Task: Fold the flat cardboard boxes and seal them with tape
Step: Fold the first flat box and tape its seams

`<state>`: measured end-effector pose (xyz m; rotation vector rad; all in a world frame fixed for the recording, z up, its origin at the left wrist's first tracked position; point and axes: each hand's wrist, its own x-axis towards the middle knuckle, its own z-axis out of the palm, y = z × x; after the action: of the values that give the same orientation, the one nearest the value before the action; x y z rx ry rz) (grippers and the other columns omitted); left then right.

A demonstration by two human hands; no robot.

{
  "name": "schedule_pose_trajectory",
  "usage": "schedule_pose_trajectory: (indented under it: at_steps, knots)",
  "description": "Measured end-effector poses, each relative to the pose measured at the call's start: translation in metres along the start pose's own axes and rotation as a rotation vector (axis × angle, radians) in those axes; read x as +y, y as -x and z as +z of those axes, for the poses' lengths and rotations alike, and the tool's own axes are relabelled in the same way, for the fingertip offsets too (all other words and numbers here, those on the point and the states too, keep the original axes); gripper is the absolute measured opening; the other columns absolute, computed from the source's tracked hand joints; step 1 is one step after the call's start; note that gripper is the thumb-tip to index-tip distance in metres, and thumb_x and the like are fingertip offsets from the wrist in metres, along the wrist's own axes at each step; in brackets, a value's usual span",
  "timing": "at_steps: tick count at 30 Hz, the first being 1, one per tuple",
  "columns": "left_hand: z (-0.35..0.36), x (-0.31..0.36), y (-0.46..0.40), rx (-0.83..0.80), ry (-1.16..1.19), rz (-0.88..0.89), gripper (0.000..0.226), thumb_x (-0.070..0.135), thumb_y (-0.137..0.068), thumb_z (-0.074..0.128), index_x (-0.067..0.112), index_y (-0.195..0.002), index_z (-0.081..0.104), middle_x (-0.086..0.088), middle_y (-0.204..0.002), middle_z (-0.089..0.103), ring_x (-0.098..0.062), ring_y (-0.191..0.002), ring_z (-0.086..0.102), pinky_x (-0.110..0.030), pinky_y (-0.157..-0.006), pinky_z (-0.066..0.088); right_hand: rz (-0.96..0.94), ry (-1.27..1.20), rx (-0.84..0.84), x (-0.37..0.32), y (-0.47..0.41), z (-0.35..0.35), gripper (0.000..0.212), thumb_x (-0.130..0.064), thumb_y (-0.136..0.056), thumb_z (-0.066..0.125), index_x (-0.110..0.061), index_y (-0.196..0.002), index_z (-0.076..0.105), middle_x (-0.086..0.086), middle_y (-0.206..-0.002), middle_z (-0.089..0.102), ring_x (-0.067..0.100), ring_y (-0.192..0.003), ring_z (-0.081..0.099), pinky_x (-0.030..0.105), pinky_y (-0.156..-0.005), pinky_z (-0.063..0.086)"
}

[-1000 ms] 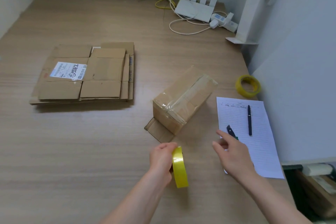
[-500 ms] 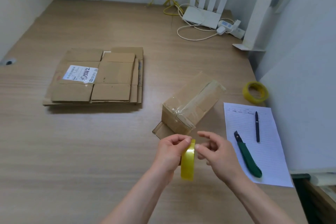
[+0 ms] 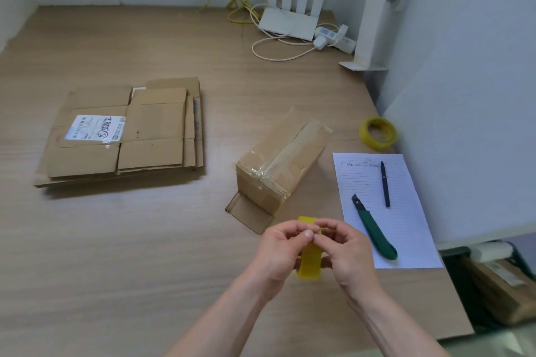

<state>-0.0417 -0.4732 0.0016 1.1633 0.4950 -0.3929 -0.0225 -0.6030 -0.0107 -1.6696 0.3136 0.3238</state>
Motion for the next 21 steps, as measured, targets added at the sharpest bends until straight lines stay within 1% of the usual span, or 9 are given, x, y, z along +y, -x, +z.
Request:
schedule_pose_trajectory:
  at_steps: [2, 5, 8, 11, 13, 15, 17, 19, 21]
  knots:
    - [0.002, -0.002, 0.001, 0.009, 0.000, 0.019, 0.015, 0.005, -0.095, 0.059, 0.009, -0.093, 0.073, -0.002, -0.079, 0.072, -0.014, -0.072, 0.065, -0.028, -0.065, 0.053, 0.000, -0.007, 0.006, 0.004, 0.002, -0.001, 0.022, 0.000, -0.080, 0.074, -0.021, -0.085, 0.076, 0.009, -0.079, 0.074, 0.026, -0.075, 0.069, 0.055, -0.063, 0.060]
    - [0.007, -0.005, 0.003, 0.066, 0.020, 0.106, 0.017, -0.002, -0.093, 0.058, 0.002, -0.099, 0.074, -0.010, -0.089, 0.075, -0.011, -0.074, 0.069, -0.026, -0.068, 0.057, -0.022, -0.008, 0.017, 0.008, 0.003, 0.001, 0.022, -0.004, -0.083, 0.073, -0.025, -0.084, 0.075, 0.005, -0.075, 0.072, 0.015, -0.069, 0.066, 0.039, -0.055, 0.056]
    - [0.008, -0.009, 0.003, 0.107, 0.027, 0.179, 0.020, -0.006, -0.093, 0.056, -0.001, -0.104, 0.073, -0.021, -0.105, 0.071, -0.023, -0.091, 0.071, -0.028, -0.073, 0.058, -0.060, 0.013, 0.021, 0.009, 0.002, 0.004, 0.018, -0.008, -0.085, 0.073, -0.026, -0.085, 0.075, 0.004, -0.075, 0.072, 0.012, -0.067, 0.064, 0.034, -0.053, 0.053]
    - [0.005, -0.013, 0.002, 0.119, -0.026, 0.226, 0.029, -0.007, -0.092, 0.057, 0.007, -0.113, 0.071, -0.019, -0.115, 0.068, -0.026, -0.106, 0.067, -0.030, -0.090, 0.054, -0.107, 0.018, 0.033, 0.007, 0.001, 0.005, 0.010, -0.017, -0.085, 0.075, -0.022, -0.078, 0.072, 0.010, -0.069, 0.068, 0.015, -0.062, 0.061, 0.032, -0.052, 0.051]
    - [0.003, -0.017, 0.001, 0.121, -0.062, 0.249, 0.034, -0.006, -0.092, 0.059, 0.017, -0.115, 0.069, -0.014, -0.113, 0.067, -0.019, -0.100, 0.066, -0.026, -0.089, 0.052, -0.136, 0.038, 0.034, 0.006, 0.002, 0.007, 0.013, -0.022, -0.084, 0.076, -0.019, -0.073, 0.069, 0.015, -0.066, 0.063, 0.016, -0.060, 0.056, 0.034, -0.053, 0.048]
    - [0.001, -0.021, -0.001, 0.128, -0.117, 0.286, 0.038, -0.006, -0.091, 0.061, 0.025, -0.110, 0.070, -0.006, -0.098, 0.063, -0.010, -0.082, 0.059, -0.020, -0.078, 0.049, -0.136, 0.057, 0.041, 0.007, 0.001, 0.008, 0.019, -0.017, -0.086, 0.074, -0.016, -0.069, 0.065, 0.015, -0.063, 0.059, 0.018, -0.061, 0.052, 0.038, -0.055, 0.046]
    - [0.001, -0.025, -0.003, 0.132, -0.169, 0.320, 0.043, -0.008, -0.089, 0.062, 0.031, -0.108, 0.069, -0.002, -0.087, 0.054, -0.008, -0.072, 0.050, -0.018, -0.070, 0.045, -0.126, 0.086, 0.070, 0.009, -0.001, 0.009, 0.025, -0.010, -0.083, 0.071, -0.013, -0.062, 0.058, 0.005, -0.057, 0.052, 0.017, -0.059, 0.047, 0.037, -0.057, 0.042]
    - [0.002, -0.028, -0.005, 0.141, -0.171, 0.330, 0.048, -0.009, -0.088, 0.063, 0.033, -0.110, 0.066, -0.001, -0.085, 0.051, -0.005, -0.067, 0.047, -0.018, -0.066, 0.043, -0.114, 0.122, 0.118, 0.010, -0.001, 0.011, 0.028, -0.005, -0.076, 0.068, -0.013, -0.057, 0.050, -0.004, -0.053, 0.047, 0.013, -0.056, 0.042, 0.035, -0.056, 0.037]
    - [0.003, -0.030, -0.007, 0.149, -0.174, 0.332, 0.050, -0.009, -0.086, 0.065, 0.034, -0.112, 0.064, -0.001, -0.086, 0.051, -0.001, -0.064, 0.046, -0.018, -0.066, 0.042, -0.102, 0.149, 0.158, 0.012, -0.002, 0.012, 0.030, -0.002, -0.073, 0.067, -0.014, -0.054, 0.048, -0.007, -0.050, 0.044, 0.010, -0.053, 0.039, 0.030, -0.053, 0.034]
